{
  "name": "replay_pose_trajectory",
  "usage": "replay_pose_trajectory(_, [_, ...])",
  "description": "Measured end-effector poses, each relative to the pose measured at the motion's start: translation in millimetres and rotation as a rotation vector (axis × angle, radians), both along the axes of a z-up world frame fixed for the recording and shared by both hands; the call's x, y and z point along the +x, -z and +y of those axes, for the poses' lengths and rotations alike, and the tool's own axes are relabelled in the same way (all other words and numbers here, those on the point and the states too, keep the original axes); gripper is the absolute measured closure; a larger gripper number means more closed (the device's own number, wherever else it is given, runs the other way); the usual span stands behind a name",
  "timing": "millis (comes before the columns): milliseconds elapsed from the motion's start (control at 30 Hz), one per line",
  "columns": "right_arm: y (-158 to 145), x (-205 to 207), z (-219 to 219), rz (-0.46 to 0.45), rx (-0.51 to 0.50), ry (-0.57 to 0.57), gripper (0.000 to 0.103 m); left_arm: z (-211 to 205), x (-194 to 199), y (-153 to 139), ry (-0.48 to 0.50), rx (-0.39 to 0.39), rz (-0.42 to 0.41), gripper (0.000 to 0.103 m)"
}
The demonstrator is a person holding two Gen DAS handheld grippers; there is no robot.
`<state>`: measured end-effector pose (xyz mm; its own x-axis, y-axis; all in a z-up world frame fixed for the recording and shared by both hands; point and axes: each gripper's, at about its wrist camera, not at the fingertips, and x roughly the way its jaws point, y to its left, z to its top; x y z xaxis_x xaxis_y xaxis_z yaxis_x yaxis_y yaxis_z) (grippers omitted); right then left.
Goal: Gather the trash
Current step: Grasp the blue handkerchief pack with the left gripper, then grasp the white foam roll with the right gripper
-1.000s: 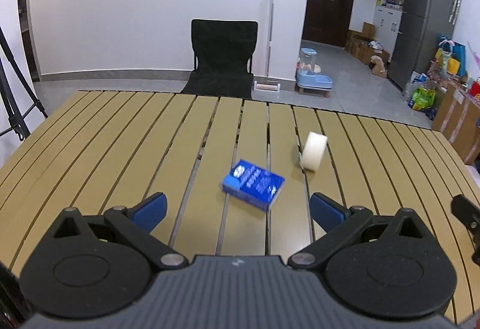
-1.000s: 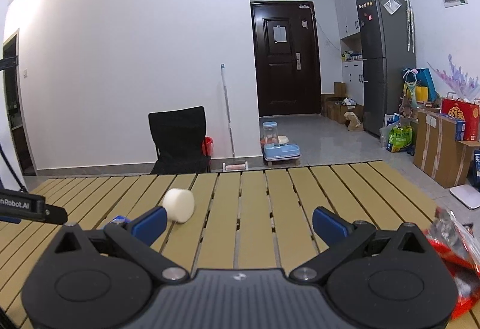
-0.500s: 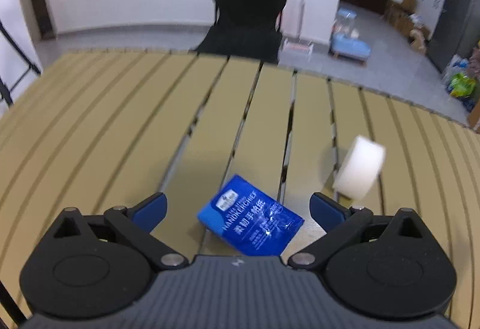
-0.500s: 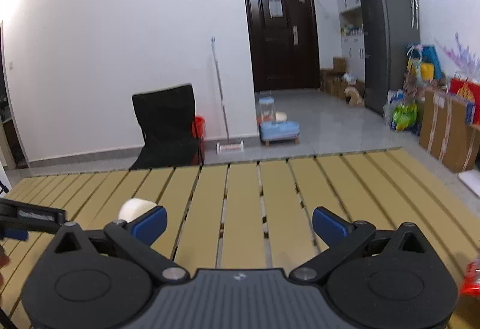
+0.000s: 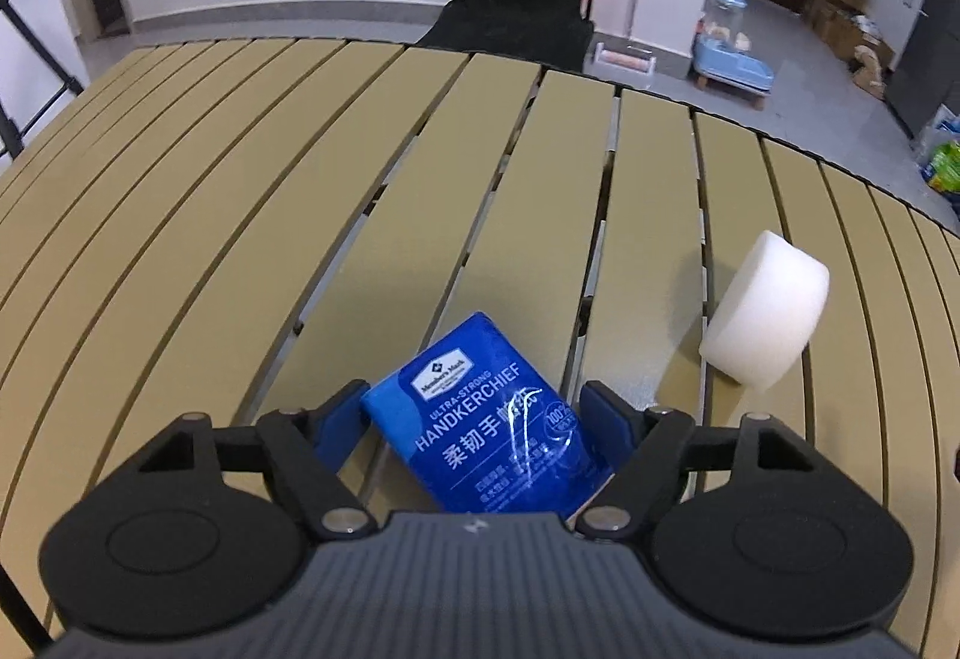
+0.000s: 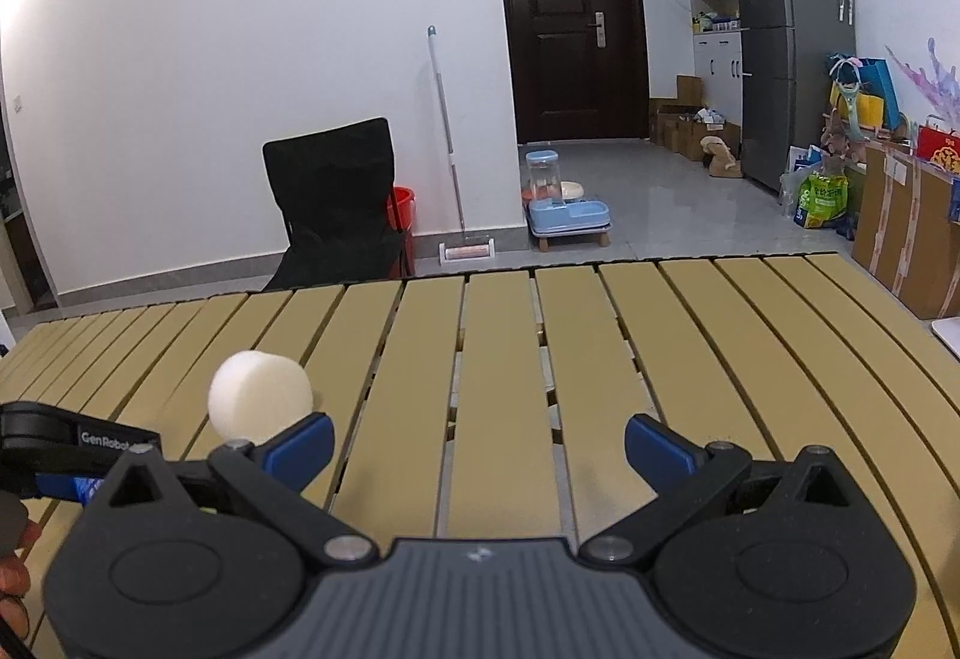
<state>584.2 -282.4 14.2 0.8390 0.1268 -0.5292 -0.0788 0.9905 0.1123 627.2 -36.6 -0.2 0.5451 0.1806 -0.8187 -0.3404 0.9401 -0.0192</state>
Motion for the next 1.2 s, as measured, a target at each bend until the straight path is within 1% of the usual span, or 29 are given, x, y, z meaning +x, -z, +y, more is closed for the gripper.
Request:
replay_pose_trajectory(67, [0.9,1.5,5.1,0.009,-0.002,-0.009,0.000,2.4,-0.7,-3.2,0.015,-0.001,-0.012,0.032])
replay_pose_trajectory(300, [-9.7,3.0,39.4,0.003,0.000,-0.059,0.000,21.4,-13.3,-22.6,0.042,0.030,-0.079,0.033])
replay_pose_trajectory(400, [-14.1,10.4,59.2,0.009,-0.005,-0.074,0.000,34.1,-18.9,-33.9,0.045,0.057,-0.122,0.033])
replay_pose_trajectory(533, [-13.7,25.7,88.5,0.041,-0.007,-0.090,0.000,49.5,-23.9,-43.4,0.039,0.108,-0.167,0.033])
replay_pose_trajectory(667, [-7.5,44.0,113.4,0.074,-0.015,-0.069,0.003,65.2,-32.2,-47.5,0.032,0.147,-0.192,0.033])
replay_pose_trajectory(733, [-4.7,54.1,124.4,0.092,-0.014,-0.062,0.006,71.7,-35.4,-49.0,0.028,0.160,-0.200,0.033])
replay_pose_trajectory(800, [-1.3,63.4,132.8,0.109,-0.020,-0.044,0.007,78.5,-36.0,-50.2,0.023,0.162,-0.207,0.033])
replay_pose_trajectory(833, [1.1,66.5,135.5,0.116,-0.027,-0.034,0.009,81.3,-37.7,-50.3,0.020,0.162,-0.208,0.033])
replay_pose_trajectory(867, [3.8,70.0,138.0,0.124,-0.035,-0.016,0.016,84.2,-38.3,-50.2,0.019,0.160,-0.209,0.033])
replay_pose_trajectory(900, [6.8,72.3,139.6,0.132,-0.034,-0.006,0.019,87.4,-38.8,-50.2,0.020,0.159,-0.210,0.033])
replay_pose_trajectory(1000, [16.4,77.6,141.5,0.154,-0.027,0.012,0.035,92.6,-41.1,-49.4,0.024,0.157,-0.219,0.032])
replay_pose_trajectory(1067, [20.7,78.1,140.7,0.167,-0.024,0.022,0.056,94.8,-42.2,-49.6,0.026,0.156,-0.225,0.032])
replay_pose_trajectory(1100, [21.7,79.7,138.5,0.177,-0.013,0.025,0.060,95.2,-41.9,-49.3,0.027,0.155,-0.227,0.033])
replay_pose_trajectory(1133, [23.3,80.0,135.8,0.195,0.009,0.030,0.070,95.3,-43.4,-49.6,0.027,0.155,-0.228,0.032])
replay_pose_trajectory(1167, [24.4,79.3,131.9,0.206,0.036,0.032,0.073,95.6,-43.8,-49.4,0.025,0.155,-0.230,0.032])
replay_pose_trajectory(1200, [25.0,78.0,128.8,0.204,0.056,0.033,0.073,96.0,-45.3,-49.0,0.023,0.151,-0.232,0.032])
